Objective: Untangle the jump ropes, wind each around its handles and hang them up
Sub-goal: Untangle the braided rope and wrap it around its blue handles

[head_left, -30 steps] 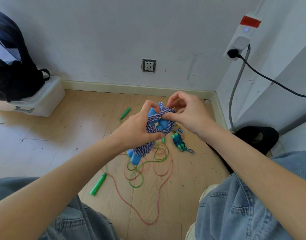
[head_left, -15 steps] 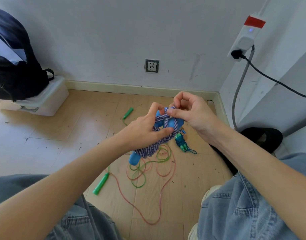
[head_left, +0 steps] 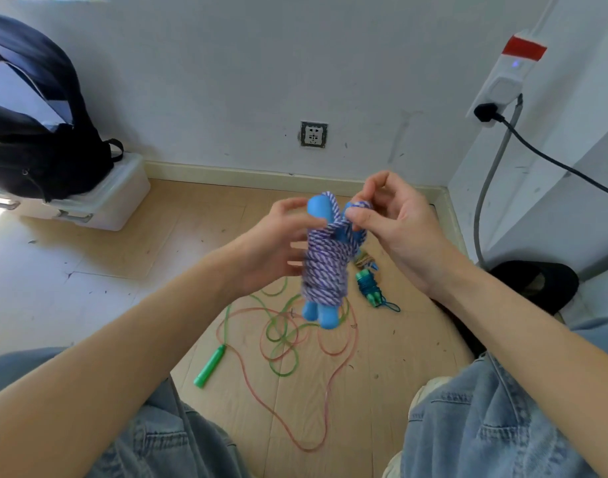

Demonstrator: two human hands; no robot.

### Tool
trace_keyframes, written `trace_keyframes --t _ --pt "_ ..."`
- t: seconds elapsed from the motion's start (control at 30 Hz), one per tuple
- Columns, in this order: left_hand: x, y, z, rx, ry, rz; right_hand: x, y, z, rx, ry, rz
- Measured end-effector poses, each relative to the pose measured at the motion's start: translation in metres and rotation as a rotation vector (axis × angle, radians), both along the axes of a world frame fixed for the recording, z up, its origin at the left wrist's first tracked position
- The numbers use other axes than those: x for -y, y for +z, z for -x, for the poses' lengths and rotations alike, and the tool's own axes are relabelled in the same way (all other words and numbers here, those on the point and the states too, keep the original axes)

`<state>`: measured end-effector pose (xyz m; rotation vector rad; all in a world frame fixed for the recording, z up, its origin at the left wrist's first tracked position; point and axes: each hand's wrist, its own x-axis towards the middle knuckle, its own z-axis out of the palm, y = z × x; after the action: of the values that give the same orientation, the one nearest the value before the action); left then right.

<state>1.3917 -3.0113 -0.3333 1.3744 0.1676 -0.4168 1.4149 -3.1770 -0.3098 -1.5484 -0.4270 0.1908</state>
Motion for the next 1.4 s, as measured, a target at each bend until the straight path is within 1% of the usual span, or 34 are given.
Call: trace_keyframes --t 0.07,0.13,0.17,0.23,0.3,0.33,0.37,0.4,0.5,0.57,0.63,0.7,0.77,0.8,0.83,0.93,1.0,1.1,1.17,1.3,1.4 --pt "0.001 0.001 -0.001 -0.063 -0.012 0.064 -0.002 0.001 0.000 0.033 0.066 -0.021" --pt "0.008 0.000 -0.001 -0.039 0.004 0.080 -0.007 0.001 0.001 0.116 0.117 0.058" --pt "0.011 -0.001 -0.002 -0.034 0.045 0.071 -0.008 0.001 0.001 0.167 0.098 0.117" --pt "0.015 -0.003 -0.004 -0.072 0.163 -0.045 -0.006 0.000 -0.002 0.323 -0.021 0.286" --pt "0.016 -0.007 -0.006 -0.141 0.251 -0.175 -0.005 -0.005 -0.005 0.531 -0.098 0.534" --pt "0.015 -0.009 -0.006 -0.169 0.281 -0.206 -0.004 -0.007 -0.007 0.587 -0.100 0.635" --pt "0.014 -0.011 -0.005 -0.185 0.306 -0.211 -0.004 -0.010 -0.008 0.603 -0.085 0.706" --pt "0.013 -0.012 -0.005 -0.194 0.325 -0.202 -0.005 -0.012 -0.009 0.614 -0.053 0.748" --pt "0.010 -0.013 -0.005 -0.186 0.335 -0.197 -0.007 -0.014 -0.006 0.716 0.064 0.784" --pt "0.011 -0.014 -0.005 -0.180 0.335 -0.205 -0.010 -0.016 -0.002 0.778 0.053 0.818" --pt "0.014 -0.016 -0.006 -0.202 0.324 -0.205 -0.013 -0.019 -0.001 0.757 0.043 0.773" --pt "0.013 -0.017 -0.007 -0.211 0.324 -0.225 -0.015 -0.022 -0.002 0.602 0.097 0.729" --pt "0.007 -0.017 -0.009 -0.193 0.365 -0.239 -0.017 -0.027 -0.003 0.388 0.181 0.716" --pt "0.005 -0.017 -0.010 -0.181 0.391 -0.246 -0.019 -0.031 -0.002 0.321 0.204 0.717" --pt "0.004 -0.017 -0.010 -0.168 0.415 -0.252 -0.020 -0.034 0.000 0.295 0.208 0.721" --pt "0.004 -0.023 -0.013 -0.133 0.487 -0.279 -0.027 -0.038 0.002 0.339 0.191 0.717" --pt "0.003 -0.023 -0.018 -0.128 0.526 -0.279 -0.031 -0.035 0.004 0.378 0.192 0.674" --pt "-0.002 -0.018 -0.025 -0.142 0.549 -0.193 -0.035 -0.030 0.010 0.484 0.176 0.594" --pt "-0.003 -0.013 -0.026 -0.172 0.525 -0.144 -0.034 -0.026 0.016 0.528 0.190 0.531" --pt "-0.003 -0.003 -0.015 -0.163 0.389 -0.047 -0.028 -0.017 0.020 0.478 0.189 0.398" --pt "-0.007 0.001 -0.003 -0.141 0.142 0.070 -0.026 -0.011 0.019 0.379 0.153 0.319"
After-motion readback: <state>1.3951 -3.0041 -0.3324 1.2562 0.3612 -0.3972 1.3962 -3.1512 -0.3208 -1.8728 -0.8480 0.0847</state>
